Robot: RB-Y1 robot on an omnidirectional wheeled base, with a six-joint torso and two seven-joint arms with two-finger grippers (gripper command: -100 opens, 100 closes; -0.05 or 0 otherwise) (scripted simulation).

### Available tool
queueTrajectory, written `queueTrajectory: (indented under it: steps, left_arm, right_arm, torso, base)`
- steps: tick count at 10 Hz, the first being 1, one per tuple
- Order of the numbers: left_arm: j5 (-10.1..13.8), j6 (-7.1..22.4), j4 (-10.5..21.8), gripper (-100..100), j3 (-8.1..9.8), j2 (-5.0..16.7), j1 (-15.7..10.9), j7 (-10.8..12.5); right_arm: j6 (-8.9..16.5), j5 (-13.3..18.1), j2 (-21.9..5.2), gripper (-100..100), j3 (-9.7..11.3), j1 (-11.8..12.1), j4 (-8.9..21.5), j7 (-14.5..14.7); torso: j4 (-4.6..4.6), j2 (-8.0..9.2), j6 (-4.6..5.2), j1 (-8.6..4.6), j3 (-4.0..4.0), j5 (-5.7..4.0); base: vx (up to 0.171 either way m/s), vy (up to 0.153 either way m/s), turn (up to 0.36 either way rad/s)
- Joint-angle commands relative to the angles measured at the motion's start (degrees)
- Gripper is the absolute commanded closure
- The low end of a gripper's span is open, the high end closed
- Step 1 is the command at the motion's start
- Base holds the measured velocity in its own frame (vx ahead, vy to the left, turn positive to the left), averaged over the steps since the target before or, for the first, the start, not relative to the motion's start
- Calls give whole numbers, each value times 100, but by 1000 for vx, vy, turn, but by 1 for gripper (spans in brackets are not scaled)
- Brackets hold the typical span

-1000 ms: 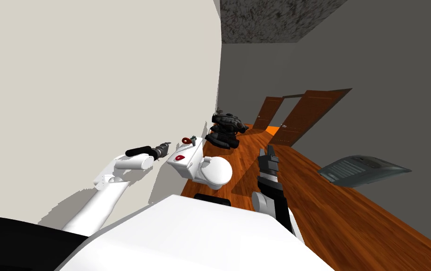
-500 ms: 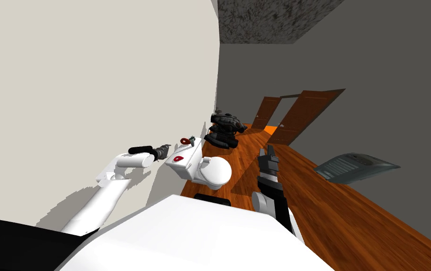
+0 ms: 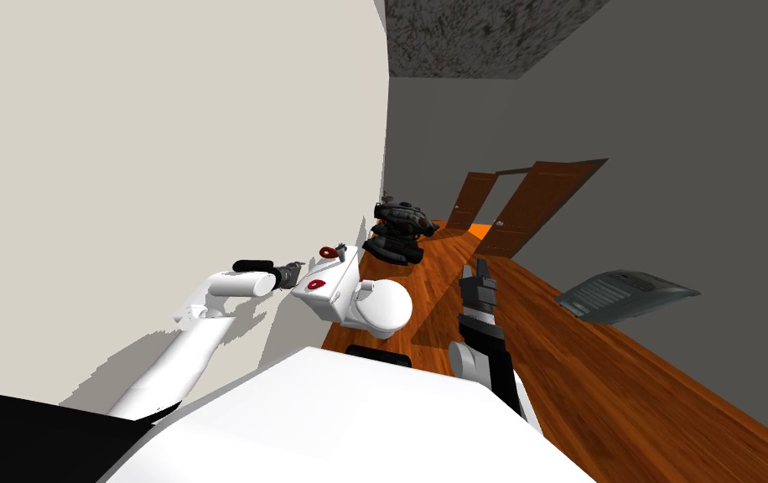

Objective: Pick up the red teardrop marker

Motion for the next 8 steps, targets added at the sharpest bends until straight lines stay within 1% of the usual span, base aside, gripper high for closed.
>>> queueTrajectory:
  steps: [1,4,5,6,7,8]
  left_arm:
    - [57,286,96,-100,-5,26,-87,37]
    - [92,771,158,-100,-24,33,-164,89]
    - [92,825,158,-100,-24,33,-164,89]
    - [122,1052,218,-100,-50,33,-239,143]
    - [122,1198,218,-100,-50,33,-239,143]
    - [149,1360,276,-100,-81,27,-314,198]
  right_arm:
    - [0,0,0,0,0,0,0,0]
    - [0,0,0,0,0,0,0,0]
    - [0,0,0,0,0,0,0,0]
    - [0,0,0,0,0,0,0,0]
    - [0,0,0,0,0,0,0,0]
    - [0,0,0,0,0,0,0,0]
  torso:
    - [0,0,0,0,0,0]
    - [-1,-6,2,5,-3,1]
    - [-1,-4,0,6,-2,1]
    - [0,0,0,3,0,1]
    - [0,-2,2,6,-1,1]
    - [-1,-4,1,6,-2,1]
  base:
    - [19,11,-75]
    - [20,20,-55]
    - [7,13,11]
    - [13,26,-68]
    - [18,25,-58]
    - [27,29,-84]
